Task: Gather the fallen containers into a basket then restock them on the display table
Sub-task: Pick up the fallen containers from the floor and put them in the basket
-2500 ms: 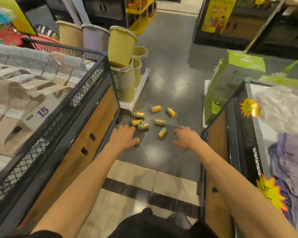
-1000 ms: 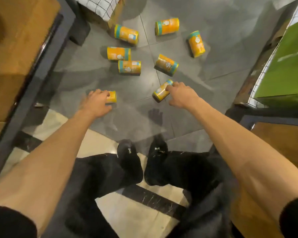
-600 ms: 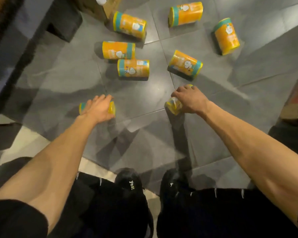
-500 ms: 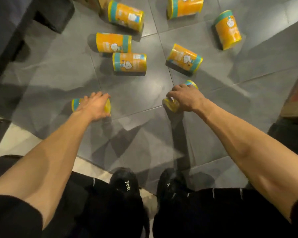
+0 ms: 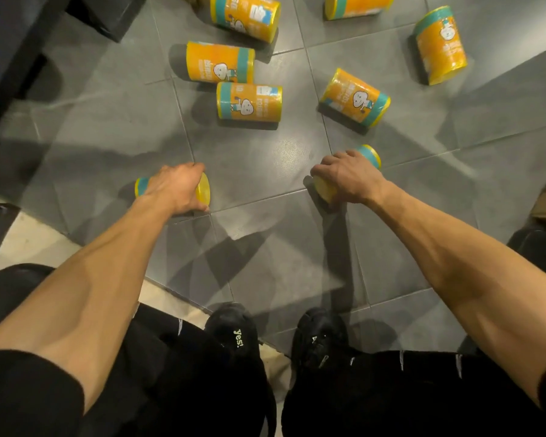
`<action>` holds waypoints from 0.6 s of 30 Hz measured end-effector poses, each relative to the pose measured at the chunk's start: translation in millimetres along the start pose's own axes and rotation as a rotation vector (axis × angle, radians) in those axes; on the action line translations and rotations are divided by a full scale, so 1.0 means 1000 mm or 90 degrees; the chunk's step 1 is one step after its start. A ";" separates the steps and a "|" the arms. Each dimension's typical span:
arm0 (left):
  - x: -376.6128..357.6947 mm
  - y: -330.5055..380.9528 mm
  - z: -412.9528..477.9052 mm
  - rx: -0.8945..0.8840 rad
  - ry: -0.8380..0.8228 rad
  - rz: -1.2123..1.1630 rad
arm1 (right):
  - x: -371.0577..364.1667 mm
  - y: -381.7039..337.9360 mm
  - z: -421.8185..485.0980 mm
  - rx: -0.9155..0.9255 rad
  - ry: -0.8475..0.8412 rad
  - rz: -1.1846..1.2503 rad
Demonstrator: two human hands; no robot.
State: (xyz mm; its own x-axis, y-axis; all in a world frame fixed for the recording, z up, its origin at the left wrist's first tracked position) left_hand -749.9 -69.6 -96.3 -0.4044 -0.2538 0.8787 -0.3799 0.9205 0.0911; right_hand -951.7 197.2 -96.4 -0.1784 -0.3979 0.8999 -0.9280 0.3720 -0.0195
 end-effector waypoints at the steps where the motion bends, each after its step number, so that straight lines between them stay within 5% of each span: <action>1: 0.004 0.001 -0.002 0.011 0.000 -0.023 | 0.003 0.000 -0.004 -0.040 0.014 0.053; 6: 0.043 0.013 -0.049 0.075 0.029 -0.174 | 0.058 -0.015 -0.043 -0.257 0.096 0.394; 18: 0.282 0.050 -0.243 0.204 0.052 -0.362 | 0.300 -0.089 -0.211 -0.411 0.082 0.542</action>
State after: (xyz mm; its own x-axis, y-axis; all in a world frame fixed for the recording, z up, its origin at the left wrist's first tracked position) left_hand -680.6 -23.2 269.4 -0.0076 -0.6394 0.7689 -0.7494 0.5127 0.4190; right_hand -853.6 221.6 266.9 -0.6134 0.2782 0.7392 -0.1605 0.8724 -0.4616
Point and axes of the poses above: each hand's wrist, its own z-axis towards the middle knuckle, its own x-axis out of the back of the hand, y = z × x, the point moved 2 cm from there along z, towards the middle knuckle, and after that the axes turned 12 degrees about y, right-handed, at the moved point
